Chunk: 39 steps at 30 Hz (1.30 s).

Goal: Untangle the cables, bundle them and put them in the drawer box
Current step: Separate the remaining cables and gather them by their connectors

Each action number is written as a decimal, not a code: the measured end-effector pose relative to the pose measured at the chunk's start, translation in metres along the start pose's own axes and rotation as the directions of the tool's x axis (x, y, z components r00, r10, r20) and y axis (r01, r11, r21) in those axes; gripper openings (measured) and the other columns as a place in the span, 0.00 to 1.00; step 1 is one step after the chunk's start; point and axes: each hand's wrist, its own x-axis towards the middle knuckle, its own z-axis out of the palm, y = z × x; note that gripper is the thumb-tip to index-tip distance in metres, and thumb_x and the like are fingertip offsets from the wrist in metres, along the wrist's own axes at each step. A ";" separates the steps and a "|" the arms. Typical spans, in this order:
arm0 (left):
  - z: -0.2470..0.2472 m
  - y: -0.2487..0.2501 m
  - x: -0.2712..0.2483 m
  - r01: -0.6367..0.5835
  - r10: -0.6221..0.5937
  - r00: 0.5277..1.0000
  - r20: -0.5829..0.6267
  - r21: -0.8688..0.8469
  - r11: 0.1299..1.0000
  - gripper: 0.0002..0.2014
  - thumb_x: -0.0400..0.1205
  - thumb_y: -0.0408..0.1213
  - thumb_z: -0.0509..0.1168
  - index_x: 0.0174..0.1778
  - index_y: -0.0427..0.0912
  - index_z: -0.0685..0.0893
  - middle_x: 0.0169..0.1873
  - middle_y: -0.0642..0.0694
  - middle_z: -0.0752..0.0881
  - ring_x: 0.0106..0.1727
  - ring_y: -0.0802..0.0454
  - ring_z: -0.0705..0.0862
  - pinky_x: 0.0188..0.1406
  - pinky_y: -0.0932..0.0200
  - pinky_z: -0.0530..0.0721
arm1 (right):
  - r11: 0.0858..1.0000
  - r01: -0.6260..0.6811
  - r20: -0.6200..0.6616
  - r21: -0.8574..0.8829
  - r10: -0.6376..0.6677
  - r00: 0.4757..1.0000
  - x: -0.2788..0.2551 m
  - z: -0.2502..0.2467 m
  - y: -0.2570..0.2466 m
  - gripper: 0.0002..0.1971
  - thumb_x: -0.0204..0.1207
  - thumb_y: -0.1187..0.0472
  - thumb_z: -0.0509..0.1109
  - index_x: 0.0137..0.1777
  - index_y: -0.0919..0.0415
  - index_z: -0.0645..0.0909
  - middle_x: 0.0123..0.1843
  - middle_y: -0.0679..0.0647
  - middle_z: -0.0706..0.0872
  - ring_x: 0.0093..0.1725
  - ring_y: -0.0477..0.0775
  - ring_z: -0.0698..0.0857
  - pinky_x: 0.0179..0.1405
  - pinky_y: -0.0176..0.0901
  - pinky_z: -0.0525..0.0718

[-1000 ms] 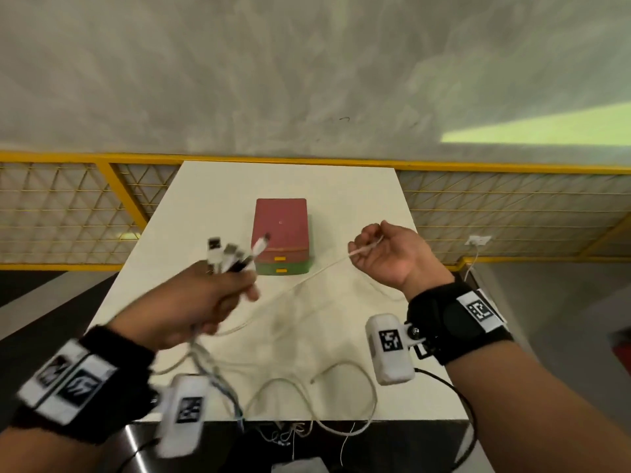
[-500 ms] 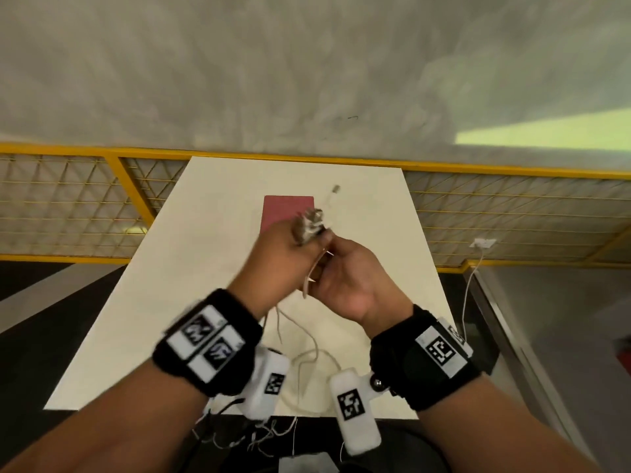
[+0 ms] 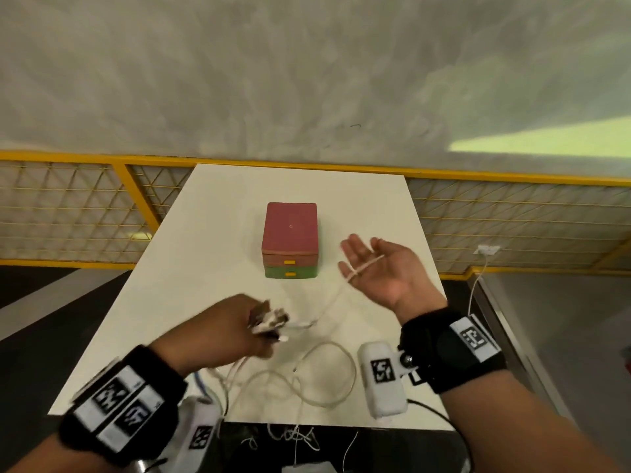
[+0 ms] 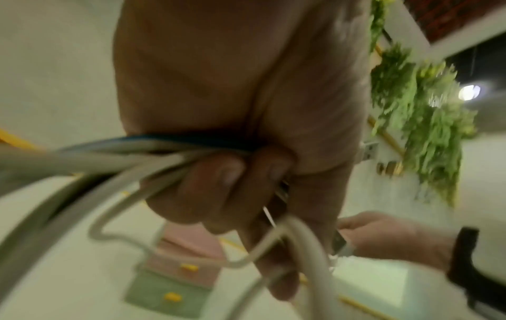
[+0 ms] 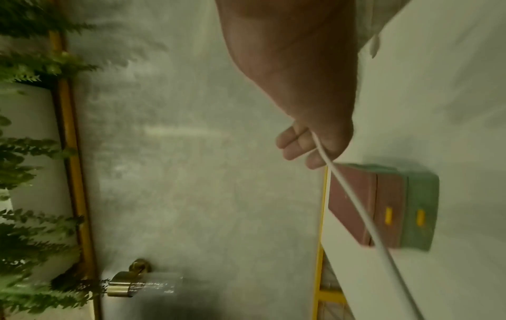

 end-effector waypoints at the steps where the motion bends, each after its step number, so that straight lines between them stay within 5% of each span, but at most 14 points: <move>1: -0.003 -0.013 -0.007 0.050 -0.051 0.998 0.042 0.017 0.999 0.09 0.65 0.33 0.80 0.28 0.47 0.86 0.25 0.56 0.89 0.29 0.62 0.86 0.32 0.64 0.77 | 0.999 0.036 -0.017 0.021 -0.036 0.999 0.002 -0.004 -0.009 0.14 0.87 0.57 0.51 0.41 0.55 0.73 0.49 0.54 0.86 0.53 0.56 0.85 0.57 0.55 0.77; 3: -0.010 -0.025 -0.016 0.104 -0.102 0.994 0.045 -0.045 0.994 0.08 0.64 0.37 0.81 0.33 0.42 0.89 0.31 0.49 0.92 0.35 0.52 0.90 0.38 0.53 0.82 | 0.996 0.088 -0.038 -0.004 -0.088 0.995 0.003 -0.008 -0.020 0.15 0.87 0.55 0.51 0.42 0.54 0.75 0.46 0.53 0.86 0.49 0.55 0.86 0.48 0.54 0.79; 5: -0.016 -0.021 -0.018 0.076 -0.099 0.991 -0.093 -0.230 0.970 0.07 0.70 0.34 0.80 0.31 0.43 0.88 0.24 0.50 0.87 0.25 0.55 0.84 0.29 0.57 0.78 | 0.991 0.115 -0.033 -0.066 -0.117 0.993 0.001 -0.006 -0.019 0.15 0.88 0.54 0.51 0.44 0.55 0.76 0.46 0.55 0.87 0.50 0.56 0.87 0.53 0.56 0.79; 9: -0.026 0.016 0.001 -0.153 -0.190 0.900 -0.393 -0.692 0.705 0.17 0.80 0.30 0.72 0.25 0.50 0.84 0.19 0.52 0.64 0.20 0.54 0.58 0.23 0.60 0.55 | 0.979 0.090 0.094 -0.183 -0.073 0.993 -0.012 0.009 0.004 0.11 0.85 0.55 0.56 0.49 0.54 0.79 0.50 0.58 0.88 0.55 0.59 0.86 0.68 0.60 0.73; 13: -0.013 0.068 0.028 -0.300 -0.075 0.871 -0.485 -0.647 0.700 0.09 0.79 0.29 0.72 0.36 0.46 0.86 0.14 0.57 0.76 0.15 0.61 0.70 0.16 0.70 0.66 | 0.965 0.070 0.241 -0.254 -0.007 0.970 -0.030 0.030 0.033 0.08 0.72 0.55 0.69 0.47 0.56 0.86 0.53 0.59 0.87 0.54 0.61 0.85 0.56 0.56 0.77; 16: 0.003 0.086 0.042 -0.312 -0.020 0.877 -0.479 -0.601 0.736 0.05 0.73 0.32 0.76 0.43 0.40 0.90 0.32 0.48 0.93 0.34 0.53 0.91 0.36 0.57 0.89 | 0.970 0.080 0.315 -0.231 -0.003 0.949 -0.040 0.043 0.045 0.19 0.84 0.52 0.57 0.61 0.61 0.85 0.60 0.60 0.89 0.55 0.59 0.87 0.56 0.55 0.81; 18: 0.007 0.087 0.046 -0.297 -0.038 0.879 -0.476 -0.606 0.738 0.06 0.72 0.33 0.76 0.45 0.41 0.92 0.41 0.41 0.94 0.46 0.43 0.93 0.52 0.41 0.90 | 0.975 0.069 0.308 -0.210 -0.001 0.951 -0.042 0.046 0.044 0.24 0.86 0.49 0.52 0.69 0.62 0.81 0.65 0.60 0.87 0.61 0.58 0.86 0.61 0.54 0.81; 20: 0.011 0.088 0.045 -0.307 -0.023 0.885 -0.465 -0.620 0.722 0.05 0.75 0.30 0.76 0.43 0.43 0.93 0.41 0.41 0.94 0.46 0.45 0.93 0.54 0.41 0.89 | 0.979 0.062 0.296 -0.196 -0.001 0.955 -0.041 0.046 0.041 0.25 0.85 0.47 0.54 0.71 0.63 0.80 0.68 0.61 0.86 0.67 0.60 0.85 0.70 0.57 0.77; 23: 0.015 0.089 0.042 -0.313 -0.006 0.893 -0.449 -0.633 0.708 0.05 0.75 0.30 0.76 0.45 0.42 0.92 0.43 0.38 0.94 0.46 0.45 0.92 0.54 0.41 0.88 | 0.981 0.055 0.273 -0.188 -0.002 0.962 -0.038 0.047 0.041 0.25 0.85 0.47 0.56 0.71 0.63 0.79 0.69 0.62 0.85 0.69 0.61 0.84 0.76 0.60 0.73; 26: 0.014 0.086 0.039 -0.303 0.003 0.900 -0.437 -0.619 0.725 0.06 0.75 0.29 0.76 0.45 0.43 0.92 0.41 0.41 0.94 0.45 0.46 0.93 0.50 0.44 0.90 | 0.975 0.032 0.266 -0.219 0.028 0.963 -0.038 0.047 0.039 0.23 0.85 0.46 0.55 0.65 0.62 0.83 0.62 0.63 0.88 0.62 0.61 0.87 0.70 0.59 0.77; 29: 0.012 0.085 0.029 -0.318 0.074 0.919 -0.388 -0.615 0.721 0.11 0.75 0.21 0.73 0.43 0.42 0.90 0.29 0.56 0.91 0.30 0.63 0.87 0.31 0.71 0.81 | 0.987 0.031 0.235 -0.161 0.007 0.972 -0.034 0.045 0.028 0.19 0.84 0.50 0.57 0.52 0.63 0.84 0.51 0.64 0.88 0.51 0.64 0.88 0.58 0.57 0.83; 31: 0.012 0.084 0.019 -0.298 0.087 0.934 -0.346 -0.620 0.726 0.11 0.75 0.17 0.71 0.43 0.39 0.87 0.21 0.62 0.85 0.22 0.70 0.80 0.24 0.79 0.73 | 0.993 0.061 0.182 -0.105 -0.042 0.982 -0.030 0.043 0.014 0.16 0.85 0.53 0.56 0.50 0.62 0.81 0.52 0.66 0.89 0.52 0.65 0.89 0.56 0.58 0.84; 35: 0.012 0.080 0.002 -0.227 0.082 0.964 -0.252 -0.629 0.743 0.15 0.76 0.17 0.70 0.34 0.42 0.83 0.16 0.62 0.81 0.17 0.69 0.77 0.19 0.80 0.70 | 0.985 0.119 0.189 -0.126 -0.094 0.978 -0.026 0.039 -0.009 0.14 0.86 0.57 0.54 0.48 0.60 0.80 0.51 0.63 0.92 0.56 0.61 0.90 0.65 0.61 0.79; 39: 0.004 0.079 -0.011 -0.165 0.058 0.982 -0.182 -0.656 0.736 0.10 0.77 0.18 0.71 0.39 0.38 0.86 0.17 0.60 0.81 0.16 0.68 0.75 0.17 0.79 0.69 | 0.961 0.140 0.249 -0.237 -0.079 0.965 -0.037 0.034 -0.006 0.12 0.86 0.59 0.55 0.49 0.59 0.80 0.47 0.60 0.92 0.48 0.60 0.93 0.49 0.54 0.87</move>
